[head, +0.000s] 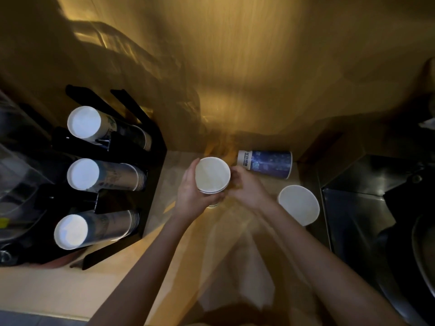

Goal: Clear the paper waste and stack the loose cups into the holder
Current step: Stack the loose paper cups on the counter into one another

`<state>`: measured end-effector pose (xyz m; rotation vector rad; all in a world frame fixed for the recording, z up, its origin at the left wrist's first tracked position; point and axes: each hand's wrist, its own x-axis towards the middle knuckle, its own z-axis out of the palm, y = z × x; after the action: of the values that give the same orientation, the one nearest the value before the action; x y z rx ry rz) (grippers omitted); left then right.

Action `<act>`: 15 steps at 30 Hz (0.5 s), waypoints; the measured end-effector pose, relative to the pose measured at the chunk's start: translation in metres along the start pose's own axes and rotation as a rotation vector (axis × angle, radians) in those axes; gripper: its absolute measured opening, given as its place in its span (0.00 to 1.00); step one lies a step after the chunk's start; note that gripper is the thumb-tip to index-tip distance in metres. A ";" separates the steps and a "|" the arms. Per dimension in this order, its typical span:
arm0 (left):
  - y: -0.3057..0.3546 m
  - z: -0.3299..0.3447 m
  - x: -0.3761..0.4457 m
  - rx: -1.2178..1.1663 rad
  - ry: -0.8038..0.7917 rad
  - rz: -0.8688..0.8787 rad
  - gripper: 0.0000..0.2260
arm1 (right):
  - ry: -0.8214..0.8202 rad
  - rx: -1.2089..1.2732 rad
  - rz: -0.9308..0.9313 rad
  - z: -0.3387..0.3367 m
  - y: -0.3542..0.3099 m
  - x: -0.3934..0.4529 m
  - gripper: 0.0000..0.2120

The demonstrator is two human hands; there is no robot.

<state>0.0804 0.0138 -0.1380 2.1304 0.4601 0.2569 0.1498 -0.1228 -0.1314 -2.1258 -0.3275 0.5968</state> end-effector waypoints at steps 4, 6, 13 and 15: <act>-0.002 0.003 0.001 -0.009 0.017 0.019 0.44 | 0.215 0.751 0.464 -0.028 -0.002 0.025 0.17; -0.005 0.004 0.001 -0.014 0.024 0.024 0.44 | 0.288 0.972 0.567 -0.037 0.006 0.040 0.20; -0.007 0.006 0.001 -0.023 0.038 -0.014 0.46 | 0.220 0.729 0.485 -0.037 0.054 0.094 0.37; -0.007 0.006 0.000 -0.024 0.038 -0.017 0.47 | 0.170 0.427 0.521 -0.045 0.040 0.090 0.30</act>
<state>0.0808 0.0123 -0.1473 2.1006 0.4942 0.2925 0.2506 -0.1377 -0.1681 -1.8198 0.4305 0.6989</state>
